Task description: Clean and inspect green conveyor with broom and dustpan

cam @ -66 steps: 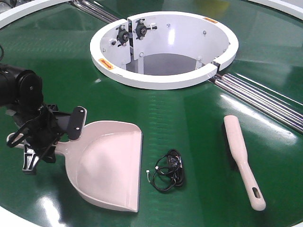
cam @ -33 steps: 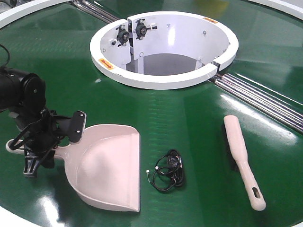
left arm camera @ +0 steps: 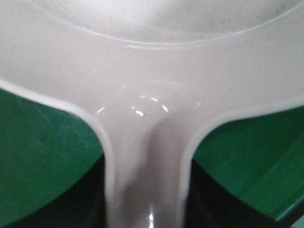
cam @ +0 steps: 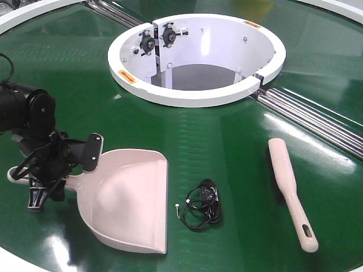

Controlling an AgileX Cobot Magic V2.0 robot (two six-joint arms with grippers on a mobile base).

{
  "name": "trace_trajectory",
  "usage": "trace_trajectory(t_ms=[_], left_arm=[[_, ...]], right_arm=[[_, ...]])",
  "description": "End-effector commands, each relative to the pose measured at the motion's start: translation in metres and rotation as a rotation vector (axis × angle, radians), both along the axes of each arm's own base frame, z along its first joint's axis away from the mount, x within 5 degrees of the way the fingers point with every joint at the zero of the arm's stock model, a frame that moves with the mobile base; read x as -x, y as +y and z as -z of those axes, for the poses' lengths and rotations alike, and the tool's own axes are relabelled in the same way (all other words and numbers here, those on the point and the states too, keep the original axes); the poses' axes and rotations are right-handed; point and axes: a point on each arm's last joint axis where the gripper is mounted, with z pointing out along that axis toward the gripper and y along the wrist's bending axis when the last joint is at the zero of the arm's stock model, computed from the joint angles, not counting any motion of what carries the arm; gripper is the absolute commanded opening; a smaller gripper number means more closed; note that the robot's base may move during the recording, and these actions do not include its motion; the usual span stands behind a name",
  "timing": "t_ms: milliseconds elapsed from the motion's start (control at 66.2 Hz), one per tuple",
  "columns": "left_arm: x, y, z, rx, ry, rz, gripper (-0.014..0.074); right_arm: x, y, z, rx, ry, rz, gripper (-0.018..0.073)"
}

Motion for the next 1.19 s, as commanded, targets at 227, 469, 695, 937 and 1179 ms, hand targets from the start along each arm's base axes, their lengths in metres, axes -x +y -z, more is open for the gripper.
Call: trace_trajectory(t_ms=[227, 469, 695, 937, 1179], left_arm=[[0.0014, -0.0015, -0.0227, 0.010, -0.059, 0.012, -0.0006], [0.0015, -0.0015, -0.0226, 0.009, -0.057, 0.012, -0.0006], [0.0015, -0.0015, -0.0226, 0.009, -0.057, 0.012, -0.0006], [0.0015, -0.0015, -0.0226, 0.009, -0.057, 0.012, -0.0006], [0.0015, -0.0016, -0.0226, 0.010, -0.057, 0.011, -0.0006]], right_arm=[[0.0000, 0.0001, -0.0010, 0.003, -0.073, -0.001, -0.0005], [0.0000, 0.0001, -0.0010, 0.003, -0.073, -0.001, -0.0005], [0.0000, 0.0001, -0.0010, 0.003, -0.074, -0.001, -0.0005], [0.0000, 0.0001, -0.0010, 0.003, -0.074, -0.001, -0.0005], [0.0000, 0.0001, -0.0015, 0.003, -0.077, -0.001, -0.0005]])
